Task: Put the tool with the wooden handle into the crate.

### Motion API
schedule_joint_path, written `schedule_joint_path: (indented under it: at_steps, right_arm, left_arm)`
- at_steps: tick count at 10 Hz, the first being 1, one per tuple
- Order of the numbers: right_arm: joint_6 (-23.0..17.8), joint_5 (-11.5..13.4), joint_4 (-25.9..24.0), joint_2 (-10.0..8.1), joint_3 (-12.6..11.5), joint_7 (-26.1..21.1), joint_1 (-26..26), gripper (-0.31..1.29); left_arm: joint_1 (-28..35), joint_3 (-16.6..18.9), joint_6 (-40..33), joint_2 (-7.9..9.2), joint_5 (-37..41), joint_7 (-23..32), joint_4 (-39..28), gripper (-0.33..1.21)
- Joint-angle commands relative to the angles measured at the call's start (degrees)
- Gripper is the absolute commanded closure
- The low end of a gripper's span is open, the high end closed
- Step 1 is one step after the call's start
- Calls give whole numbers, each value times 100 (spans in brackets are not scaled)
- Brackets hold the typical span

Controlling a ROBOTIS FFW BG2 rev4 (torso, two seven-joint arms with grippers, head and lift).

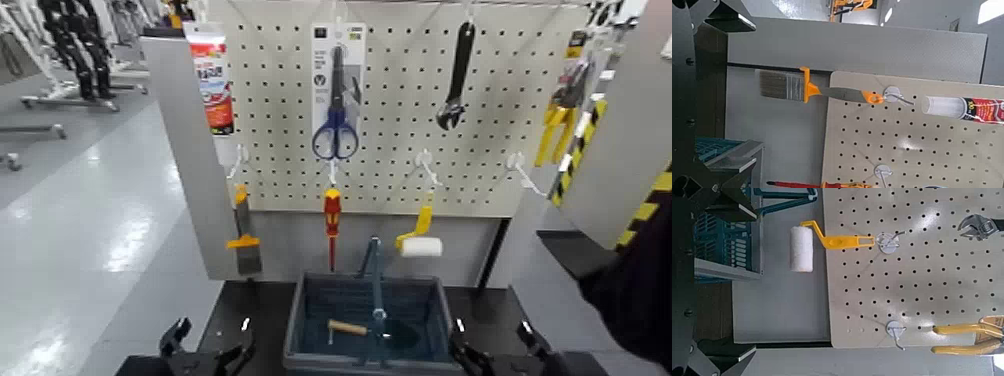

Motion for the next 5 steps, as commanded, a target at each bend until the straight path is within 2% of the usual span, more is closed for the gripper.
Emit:
schedule_joint_path:
  at_steps: [1, 5]
  right_arm:
    - [-20, 84, 0, 1, 61, -44, 44, 14]
    - [-20, 119, 27, 1, 105, -62, 26, 14]
  left_arm:
    - [9, 3, 0, 9, 0, 0, 0, 11]
    - [9, 3, -9, 9, 0, 0, 0, 11]
